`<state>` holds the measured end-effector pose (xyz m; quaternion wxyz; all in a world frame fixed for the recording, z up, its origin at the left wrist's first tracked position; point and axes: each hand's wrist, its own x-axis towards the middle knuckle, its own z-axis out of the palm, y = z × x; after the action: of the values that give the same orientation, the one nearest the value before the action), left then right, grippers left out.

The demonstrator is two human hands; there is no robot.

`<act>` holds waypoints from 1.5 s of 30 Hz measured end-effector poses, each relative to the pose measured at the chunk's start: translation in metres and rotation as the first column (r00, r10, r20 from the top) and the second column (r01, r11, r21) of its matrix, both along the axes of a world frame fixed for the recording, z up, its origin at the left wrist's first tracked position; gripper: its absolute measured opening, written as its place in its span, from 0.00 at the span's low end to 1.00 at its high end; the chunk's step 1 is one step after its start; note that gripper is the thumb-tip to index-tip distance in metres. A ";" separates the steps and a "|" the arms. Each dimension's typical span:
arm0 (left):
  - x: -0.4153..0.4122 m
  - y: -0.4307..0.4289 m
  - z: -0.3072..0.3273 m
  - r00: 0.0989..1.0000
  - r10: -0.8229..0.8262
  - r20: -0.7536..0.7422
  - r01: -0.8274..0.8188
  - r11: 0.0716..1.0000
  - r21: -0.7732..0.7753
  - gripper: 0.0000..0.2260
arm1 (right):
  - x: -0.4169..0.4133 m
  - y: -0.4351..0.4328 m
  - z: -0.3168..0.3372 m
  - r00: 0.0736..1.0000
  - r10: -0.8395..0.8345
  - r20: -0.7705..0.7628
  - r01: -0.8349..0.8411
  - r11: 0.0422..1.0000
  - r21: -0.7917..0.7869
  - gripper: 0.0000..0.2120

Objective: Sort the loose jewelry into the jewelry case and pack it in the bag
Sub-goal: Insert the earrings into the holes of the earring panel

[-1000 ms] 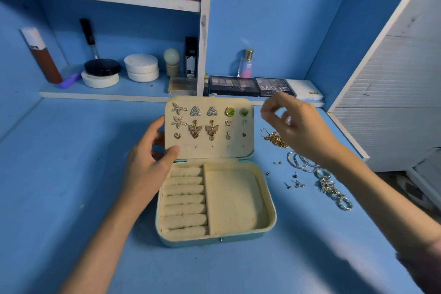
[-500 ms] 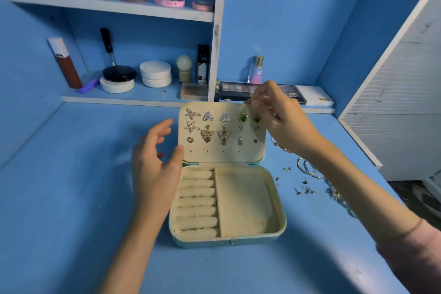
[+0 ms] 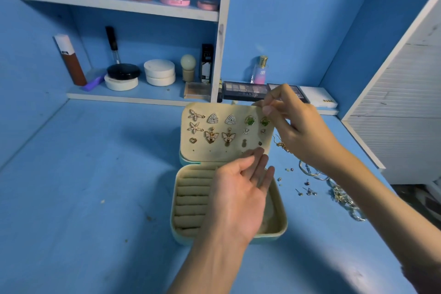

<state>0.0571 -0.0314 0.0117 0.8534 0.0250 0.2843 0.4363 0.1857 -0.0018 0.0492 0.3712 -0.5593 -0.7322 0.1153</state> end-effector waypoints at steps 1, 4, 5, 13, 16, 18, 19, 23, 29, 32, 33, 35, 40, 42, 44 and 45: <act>0.001 0.001 -0.001 1.000 0.001 0.003 -0.001 1.000 -0.015 0.10 | 0.000 -0.001 0.000 1.000 0.002 0.005 -0.002 1.000 -0.001 0.05; 0.001 0.002 -0.001 1.000 -0.005 0.019 0.005 0.999 -0.048 0.13 | 0.002 -0.006 -0.001 1.000 -0.005 0.009 0.005 1.000 -0.010 0.03; 0.001 0.001 -0.001 1.000 -0.001 0.025 0.003 0.998 -0.058 0.13 | 0.001 -0.007 -0.001 1.000 -0.011 0.014 0.012 1.000 -0.015 0.03; 0.000 0.000 0.002 0.996 0.037 0.076 -0.030 0.995 -0.096 0.13 | -0.001 -0.019 0.000 0.999 -0.011 0.051 0.011 1.000 0.002 0.07; 0.000 -0.003 0.004 0.995 0.054 0.082 -0.045 0.994 -0.104 0.14 | -0.002 -0.024 -0.001 0.999 -0.011 0.038 0.010 1.000 0.009 0.07; 0.001 -0.006 0.005 0.994 0.070 0.088 -0.061 0.992 -0.106 0.14 | -0.003 -0.031 0.000 1.000 -0.008 0.023 0.008 1.000 0.005 0.06; 0.001 -0.008 0.006 0.993 0.077 0.090 -0.068 0.992 -0.104 0.14 | -0.003 -0.034 0.000 1.000 -0.012 0.021 0.012 1.000 0.004 0.06; 0.003 -0.016 0.009 0.992 0.097 0.084 -0.091 0.993 -0.078 0.15 | -0.006 -0.051 0.004 1.000 -0.003 0.004 0.003 1.000 0.009 0.06; 0.004 -0.031 0.007 0.992 0.121 0.036 -0.120 0.992 -0.037 0.27 | 0.000 -0.073 0.006 0.993 0.052 -0.102 -0.059 0.996 -0.067 0.05; 0.002 -0.039 0.005 0.991 0.130 0.018 -0.130 0.991 -0.023 0.26 | 0.002 -0.079 0.014 0.973 0.086 -0.212 -0.113 0.987 -0.118 0.10; 0.002 -0.040 0.004 0.992 0.128 0.015 -0.128 0.992 -0.016 0.24 | 0.003 -0.078 0.017 0.966 0.089 -0.244 -0.121 0.986 -0.118 0.12; 0.001 -0.043 0.001 0.993 0.114 0.021 -0.114 0.994 -0.003 0.19 | 0.008 -0.071 0.021 0.956 0.061 -0.288 -0.100 0.987 -0.122 0.11; -0.002 -0.047 -0.006 0.995 0.065 0.076 -0.065 0.998 0.004 0.19 | 0.026 -0.039 0.007 0.969 -0.020 -0.245 -0.063 0.944 -0.323 0.03; -0.003 -0.048 -0.009 0.995 0.051 0.088 -0.053 0.998 0.019 0.19 | 0.027 -0.030 0.000 0.982 -0.017 -0.186 -0.064 0.904 -0.422 0.04; -0.004 -0.048 -0.013 0.995 0.041 0.094 -0.045 0.998 0.035 0.18 | 0.026 -0.024 -0.006 0.992 0.006 -0.127 -0.067 0.874 -0.482 0.05; -0.004 -0.048 -0.016 0.994 0.035 0.101 -0.040 0.998 0.049 0.18 | 0.025 -0.022 -0.007 0.994 0.019 -0.112 -0.073 0.861 -0.504 0.05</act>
<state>0.0528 -0.0795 -0.0039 0.8574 0.0196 0.2301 0.4600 0.2109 -0.0236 0.0419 0.2457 -0.6127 -0.6692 0.3412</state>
